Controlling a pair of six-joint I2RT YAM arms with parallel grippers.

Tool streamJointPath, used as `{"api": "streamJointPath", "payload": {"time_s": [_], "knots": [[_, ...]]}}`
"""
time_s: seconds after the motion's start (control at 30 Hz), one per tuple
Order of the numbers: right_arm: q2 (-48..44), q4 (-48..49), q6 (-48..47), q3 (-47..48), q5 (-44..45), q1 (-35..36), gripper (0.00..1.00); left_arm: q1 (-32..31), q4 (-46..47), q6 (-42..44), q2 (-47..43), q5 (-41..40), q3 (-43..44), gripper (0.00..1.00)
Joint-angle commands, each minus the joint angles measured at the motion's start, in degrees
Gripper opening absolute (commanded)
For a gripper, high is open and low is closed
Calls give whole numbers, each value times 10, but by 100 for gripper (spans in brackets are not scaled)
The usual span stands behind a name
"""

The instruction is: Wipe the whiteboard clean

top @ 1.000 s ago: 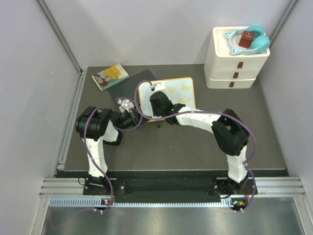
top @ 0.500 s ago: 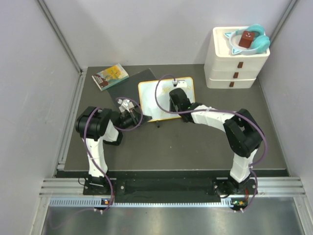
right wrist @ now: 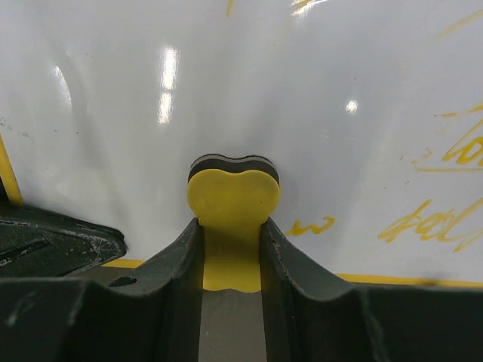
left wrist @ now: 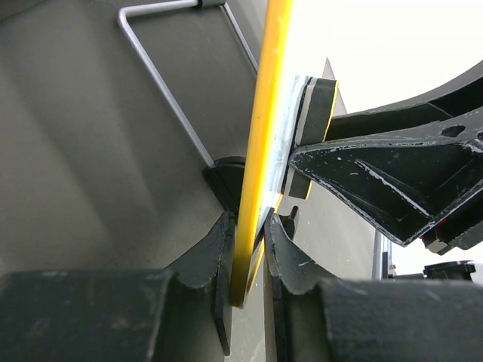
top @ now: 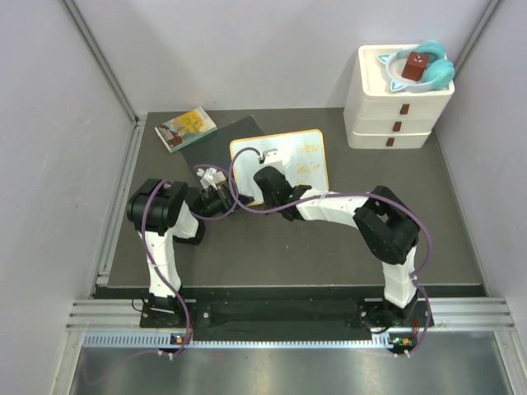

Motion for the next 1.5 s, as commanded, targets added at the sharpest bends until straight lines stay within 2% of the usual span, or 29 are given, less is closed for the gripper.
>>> {"api": "streamJointPath", "payload": {"time_s": [0.0, 0.27, 0.63, 0.83, 1.0, 1.27, 1.47], "knots": [[58, -65, 23, -5, -4, -23, 0, 6, 14, 32, 10, -67, -13, 0], [31, -59, 46, -42, 14, -125, 0, 7, 6, 31, 12, -69, -9, 0], [32, -84, 74, -52, 42, -214, 0, 6, -6, 34, 13, -72, -5, 0], [17, -70, 70, -71, 9, -209, 0, 7, -23, 35, 16, -73, 4, 0], [2, -59, 58, -90, 6, -167, 0, 6, -40, 37, 16, -76, 9, 0], [18, -58, 36, -55, -1, -89, 0, -3, -59, 47, 12, -74, 16, 0], [32, -73, 17, -18, 20, -82, 0, -7, -75, 54, 10, -77, 21, 0]]}}
